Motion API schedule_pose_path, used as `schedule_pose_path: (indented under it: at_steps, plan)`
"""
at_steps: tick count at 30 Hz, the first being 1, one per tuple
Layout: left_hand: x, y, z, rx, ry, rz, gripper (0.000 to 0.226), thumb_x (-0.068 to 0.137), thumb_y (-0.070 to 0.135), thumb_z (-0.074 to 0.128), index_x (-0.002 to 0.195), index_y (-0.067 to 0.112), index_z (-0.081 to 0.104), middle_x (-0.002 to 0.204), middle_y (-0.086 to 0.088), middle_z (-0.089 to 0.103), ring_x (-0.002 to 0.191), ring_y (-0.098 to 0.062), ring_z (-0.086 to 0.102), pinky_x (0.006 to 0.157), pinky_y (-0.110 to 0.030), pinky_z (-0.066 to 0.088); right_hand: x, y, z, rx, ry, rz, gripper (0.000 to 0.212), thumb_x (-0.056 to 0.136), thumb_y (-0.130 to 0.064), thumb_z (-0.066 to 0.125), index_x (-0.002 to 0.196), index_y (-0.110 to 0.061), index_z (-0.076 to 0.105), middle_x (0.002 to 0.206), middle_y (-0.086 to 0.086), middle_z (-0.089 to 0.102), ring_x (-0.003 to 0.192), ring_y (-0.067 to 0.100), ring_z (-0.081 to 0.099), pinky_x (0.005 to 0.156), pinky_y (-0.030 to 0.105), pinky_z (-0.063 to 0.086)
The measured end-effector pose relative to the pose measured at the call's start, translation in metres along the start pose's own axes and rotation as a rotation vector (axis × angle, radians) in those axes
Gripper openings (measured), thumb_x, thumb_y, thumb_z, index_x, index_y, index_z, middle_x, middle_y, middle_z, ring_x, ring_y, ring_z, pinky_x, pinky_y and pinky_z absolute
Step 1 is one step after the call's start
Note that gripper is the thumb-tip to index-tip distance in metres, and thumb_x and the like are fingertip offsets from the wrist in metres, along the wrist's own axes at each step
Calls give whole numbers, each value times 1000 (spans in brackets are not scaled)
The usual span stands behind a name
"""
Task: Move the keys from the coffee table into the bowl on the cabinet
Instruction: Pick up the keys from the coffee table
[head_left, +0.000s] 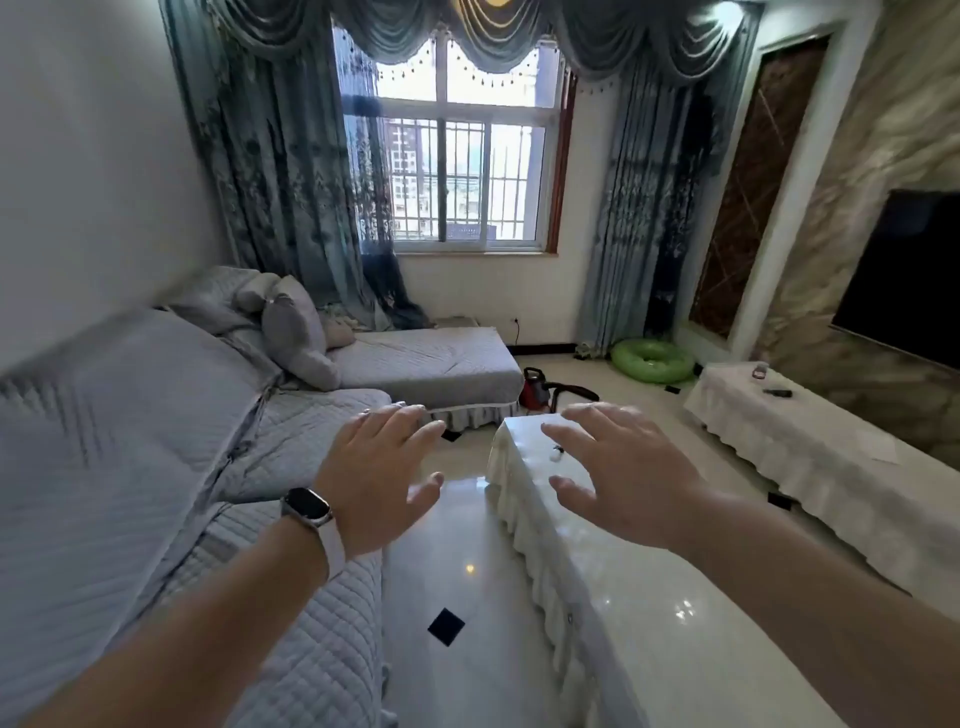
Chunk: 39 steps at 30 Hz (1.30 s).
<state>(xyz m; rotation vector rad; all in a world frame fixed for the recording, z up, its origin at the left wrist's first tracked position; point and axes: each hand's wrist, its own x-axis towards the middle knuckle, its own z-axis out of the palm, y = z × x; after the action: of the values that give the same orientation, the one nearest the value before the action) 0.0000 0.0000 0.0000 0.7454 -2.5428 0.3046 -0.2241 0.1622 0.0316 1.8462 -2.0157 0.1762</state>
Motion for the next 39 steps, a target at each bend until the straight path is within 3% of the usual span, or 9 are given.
schedule_pose_path:
  at_steps: [10,15,20,25,32,36,39]
  plan:
    - [47,-59,42,-36,45,2,54,79,48,51,125,21,54,131,-5,57,123,-26,50,99,-45,39,76,5,44,20,-52,29,58,82,-54,42,129,-22,51,131,5,57,123,29,51,100,42,39]
    - [84,-74,74,-27,0,40,53,82,49,47,127,21,51,131,-2,56,125,-24,48,101,-44,39,112,30,81,76,-116,26,64,83,-56,34,138,-24,42,144,3,45,135,26,37,107,41,30]
    - [141,-92,107,-1,-49,37,51,83,48,48,127,24,49,133,-2,55,125,-25,47,102,-44,38,163,65,125,127,-136,23,59,85,-54,40,135,-22,45,142,6,48,133,28,39,107,43,31]
    - [214,-106,149,30,-114,17,51,84,50,46,129,26,47,135,-3,53,127,-26,46,103,-45,39,223,120,166,173,-152,31,67,80,-58,27,135,-24,44,138,3,49,130,26,42,105,41,31]
    - [316,-119,203,48,-95,-14,54,85,51,42,131,24,48,137,-4,53,128,-26,45,105,-46,38,308,213,218,188,-131,32,64,82,-57,31,135,-22,45,139,3,48,130,25,42,104,42,32]
    - [349,-125,235,15,-154,-27,58,85,53,39,134,24,46,140,-3,50,130,-25,42,106,-47,36,335,235,245,212,-159,17,58,86,-53,40,136,-24,43,140,1,47,130,23,41,103,39,32]
    - [373,-138,258,37,-180,-15,58,84,53,40,133,24,48,140,-3,50,130,-25,43,106,-45,36,357,251,258,210,-171,16,60,82,-55,35,133,-25,47,138,1,49,128,24,44,102,40,35]
